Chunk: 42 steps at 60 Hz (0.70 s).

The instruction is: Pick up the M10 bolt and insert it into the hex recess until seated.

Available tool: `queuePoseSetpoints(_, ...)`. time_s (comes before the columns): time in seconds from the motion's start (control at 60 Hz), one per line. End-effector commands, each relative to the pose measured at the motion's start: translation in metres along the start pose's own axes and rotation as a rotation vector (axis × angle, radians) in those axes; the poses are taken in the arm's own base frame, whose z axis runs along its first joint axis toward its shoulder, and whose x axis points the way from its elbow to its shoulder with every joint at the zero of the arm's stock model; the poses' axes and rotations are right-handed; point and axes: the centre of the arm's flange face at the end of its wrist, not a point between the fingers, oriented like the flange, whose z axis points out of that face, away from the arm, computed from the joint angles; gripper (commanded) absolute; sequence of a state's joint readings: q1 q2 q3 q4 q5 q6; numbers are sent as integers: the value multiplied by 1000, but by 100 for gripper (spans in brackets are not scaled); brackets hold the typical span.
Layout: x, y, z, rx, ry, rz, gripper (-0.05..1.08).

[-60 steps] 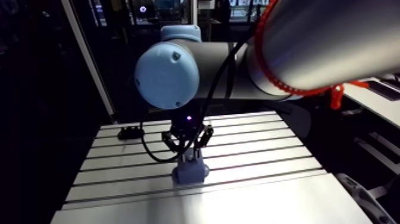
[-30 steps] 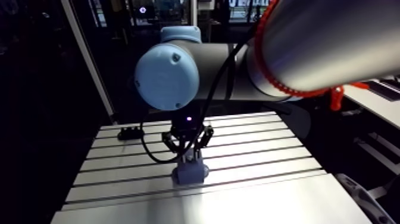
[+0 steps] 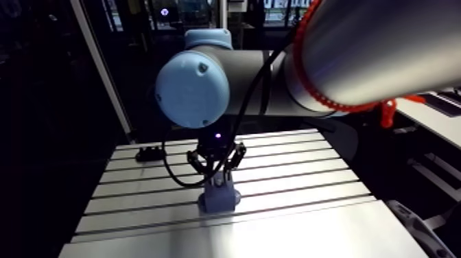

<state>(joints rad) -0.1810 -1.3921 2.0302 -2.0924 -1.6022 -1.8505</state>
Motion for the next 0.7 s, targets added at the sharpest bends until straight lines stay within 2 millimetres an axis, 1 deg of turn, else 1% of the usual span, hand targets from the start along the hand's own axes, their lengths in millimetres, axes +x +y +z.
queuePoseSetpoints(0.017,0,-1,0,0,1,-2,60)
queuePoseSetpoints(0.7,0,-1,2,1,-2,0,62)
